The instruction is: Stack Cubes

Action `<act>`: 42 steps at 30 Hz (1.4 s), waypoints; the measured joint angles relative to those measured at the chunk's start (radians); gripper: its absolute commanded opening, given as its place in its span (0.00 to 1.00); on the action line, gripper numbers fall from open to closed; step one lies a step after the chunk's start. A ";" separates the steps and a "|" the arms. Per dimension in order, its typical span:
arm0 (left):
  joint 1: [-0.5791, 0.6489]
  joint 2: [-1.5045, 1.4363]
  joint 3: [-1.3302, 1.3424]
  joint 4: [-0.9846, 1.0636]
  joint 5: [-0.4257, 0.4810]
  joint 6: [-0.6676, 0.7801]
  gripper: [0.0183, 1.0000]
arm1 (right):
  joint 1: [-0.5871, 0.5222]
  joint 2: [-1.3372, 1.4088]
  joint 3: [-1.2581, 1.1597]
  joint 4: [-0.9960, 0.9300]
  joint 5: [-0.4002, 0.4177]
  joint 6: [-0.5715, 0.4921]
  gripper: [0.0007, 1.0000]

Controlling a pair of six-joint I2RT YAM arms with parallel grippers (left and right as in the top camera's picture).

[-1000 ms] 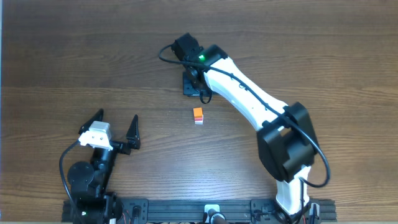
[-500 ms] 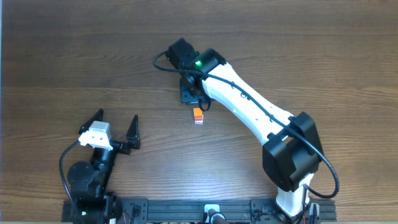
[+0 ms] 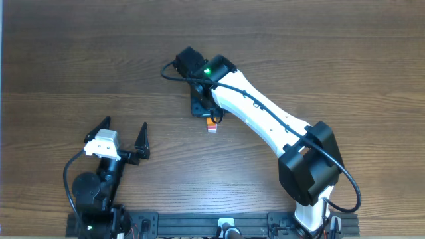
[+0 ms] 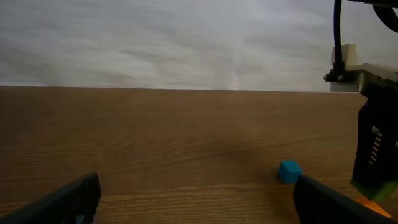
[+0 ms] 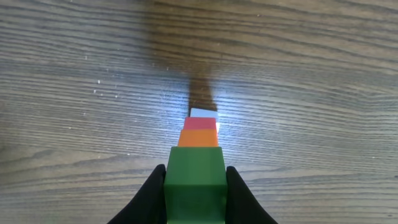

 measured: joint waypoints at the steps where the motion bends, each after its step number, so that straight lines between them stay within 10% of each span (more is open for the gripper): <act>1: 0.000 0.000 0.000 0.000 0.000 0.000 1.00 | 0.003 0.000 0.000 -0.001 0.000 0.002 0.01; 42: 0.000 0.000 0.000 0.000 0.000 0.000 1.00 | 0.015 0.000 -0.041 0.028 -0.003 0.032 0.01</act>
